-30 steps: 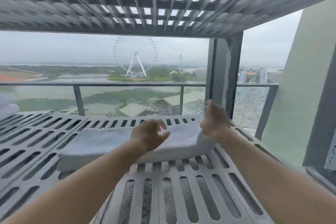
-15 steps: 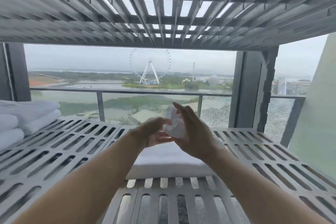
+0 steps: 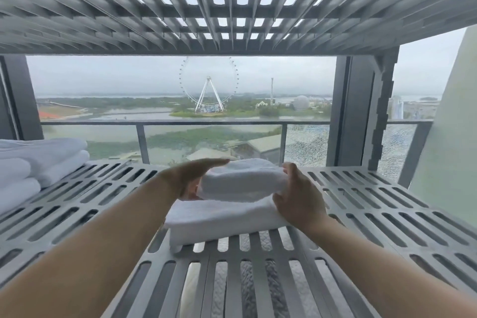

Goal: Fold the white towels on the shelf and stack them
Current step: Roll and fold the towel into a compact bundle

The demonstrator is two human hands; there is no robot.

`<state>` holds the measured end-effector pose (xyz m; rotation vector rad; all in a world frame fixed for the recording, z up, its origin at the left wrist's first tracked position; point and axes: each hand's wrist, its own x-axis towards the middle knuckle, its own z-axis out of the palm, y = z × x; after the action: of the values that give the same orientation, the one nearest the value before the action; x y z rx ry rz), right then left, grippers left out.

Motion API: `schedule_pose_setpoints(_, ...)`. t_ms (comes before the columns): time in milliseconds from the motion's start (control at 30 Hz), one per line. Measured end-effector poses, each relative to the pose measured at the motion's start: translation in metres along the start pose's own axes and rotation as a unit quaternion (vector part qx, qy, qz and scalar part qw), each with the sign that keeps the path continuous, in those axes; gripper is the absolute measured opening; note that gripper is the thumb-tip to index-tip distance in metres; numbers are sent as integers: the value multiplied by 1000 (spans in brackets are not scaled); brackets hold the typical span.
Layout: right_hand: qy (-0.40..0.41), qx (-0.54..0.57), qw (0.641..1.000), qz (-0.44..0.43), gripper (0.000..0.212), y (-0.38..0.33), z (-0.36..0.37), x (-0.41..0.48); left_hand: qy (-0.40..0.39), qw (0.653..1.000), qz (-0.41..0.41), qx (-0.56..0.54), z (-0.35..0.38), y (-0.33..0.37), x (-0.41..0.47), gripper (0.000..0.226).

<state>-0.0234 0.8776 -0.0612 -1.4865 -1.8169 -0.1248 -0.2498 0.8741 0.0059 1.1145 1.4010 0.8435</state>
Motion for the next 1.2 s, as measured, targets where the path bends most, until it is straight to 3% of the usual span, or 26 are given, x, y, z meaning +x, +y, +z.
schedule_pose_setpoints(67,16,-25,1000,3,49,0,2,1,44,999,21,15,1,-2,4,17)
schedule_pose_setpoints(133,34,-55,998,-11,40,3,4,1,91,994,60,9,-3,-2,3,5)
schedule_pose_setpoints(300,10,-67,997,-32,26,10,8,5,136,987,77,34,-9,-15,-7,16)
schedule_pose_setpoints(500,-43,82,989,-111,37,22,-1,2,153,987,49,-5,-17,-40,-14,15)
schedule_pose_setpoints(733,-21,28,994,-108,46,14,7,-3,171,981,84,35,-11,-50,-32,7)
schedule_pose_setpoints(767,-19,26,994,-108,45,14,7,-4,181,977,91,61,-10,-54,-34,11)
schedule_pose_setpoints(900,-23,32,993,-111,42,16,4,-5,231,939,95,235,-8,-68,-39,66)
schedule_pose_setpoints(1033,-42,46,994,-92,47,14,1,-4,246,944,100,194,4,-69,-42,65)
schedule_pose_setpoints(1200,-64,29,996,-58,40,6,0,-4,256,929,184,195,21,-78,-34,72)
